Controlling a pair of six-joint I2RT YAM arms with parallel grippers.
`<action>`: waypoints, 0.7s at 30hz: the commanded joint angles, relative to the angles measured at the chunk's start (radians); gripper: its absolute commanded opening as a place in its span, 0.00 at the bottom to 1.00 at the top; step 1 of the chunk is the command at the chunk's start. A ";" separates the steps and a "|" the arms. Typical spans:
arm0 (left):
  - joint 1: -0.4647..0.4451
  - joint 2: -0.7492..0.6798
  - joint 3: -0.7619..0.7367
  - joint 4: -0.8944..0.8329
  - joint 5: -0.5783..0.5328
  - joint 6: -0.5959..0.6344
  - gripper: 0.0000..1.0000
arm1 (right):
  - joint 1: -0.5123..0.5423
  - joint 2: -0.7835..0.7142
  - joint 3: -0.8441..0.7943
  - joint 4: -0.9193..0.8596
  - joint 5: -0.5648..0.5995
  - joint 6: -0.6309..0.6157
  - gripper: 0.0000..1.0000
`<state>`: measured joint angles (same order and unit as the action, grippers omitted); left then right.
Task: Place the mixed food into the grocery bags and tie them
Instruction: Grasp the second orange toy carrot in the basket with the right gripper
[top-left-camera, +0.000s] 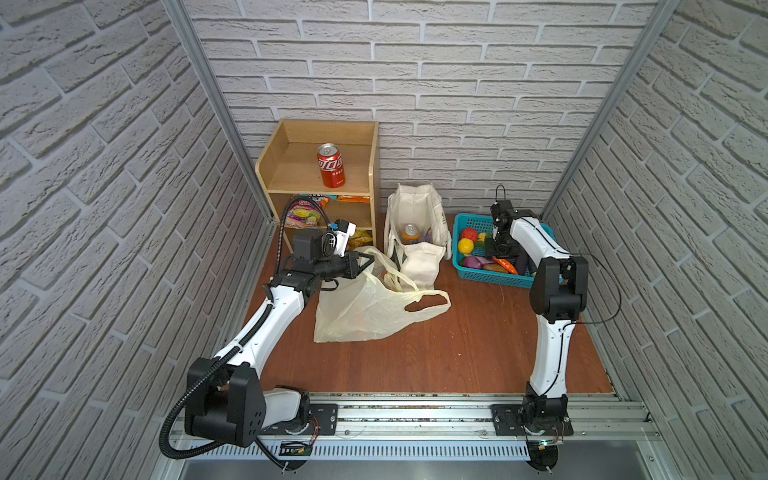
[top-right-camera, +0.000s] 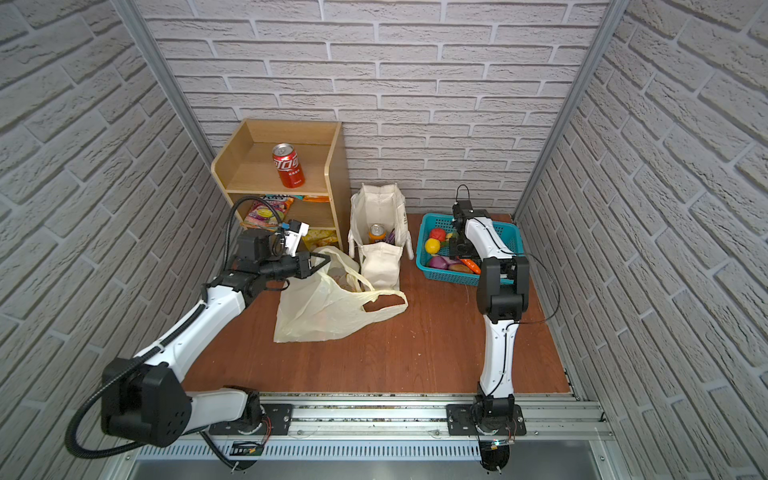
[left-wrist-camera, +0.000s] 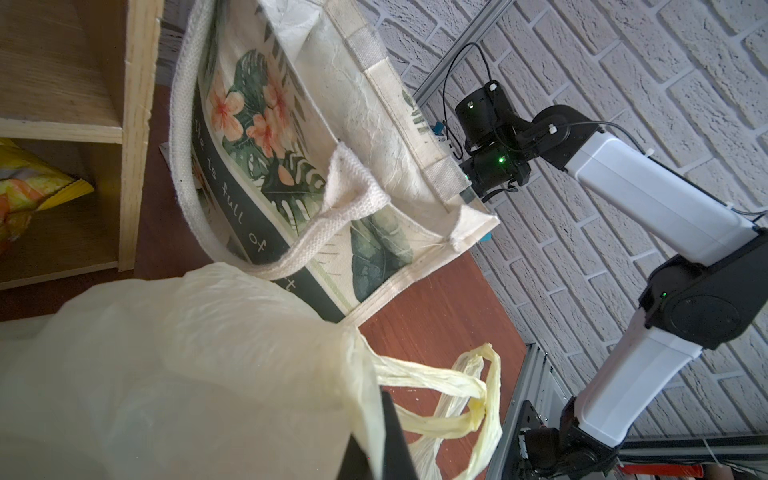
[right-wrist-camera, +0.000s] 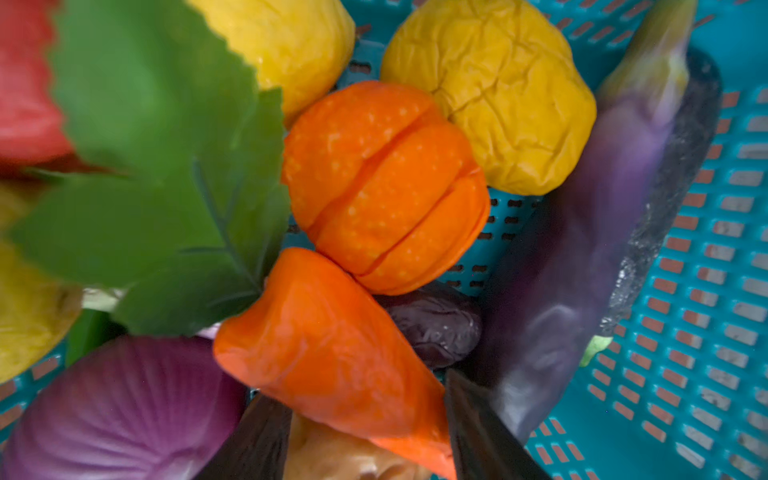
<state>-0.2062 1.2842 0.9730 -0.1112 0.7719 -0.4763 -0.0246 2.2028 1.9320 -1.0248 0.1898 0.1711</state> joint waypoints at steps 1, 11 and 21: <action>0.008 -0.003 -0.008 0.054 0.015 -0.004 0.00 | 0.001 -0.034 -0.022 0.014 -0.065 0.032 0.60; 0.008 -0.013 -0.005 0.045 0.012 -0.007 0.00 | -0.003 -0.061 -0.039 0.051 -0.109 0.049 0.41; 0.008 -0.012 -0.002 0.054 0.012 -0.023 0.00 | -0.005 -0.191 -0.051 0.106 -0.122 0.073 0.22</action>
<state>-0.2047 1.2842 0.9730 -0.1108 0.7719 -0.4934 -0.0311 2.1075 1.8858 -0.9611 0.0818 0.2245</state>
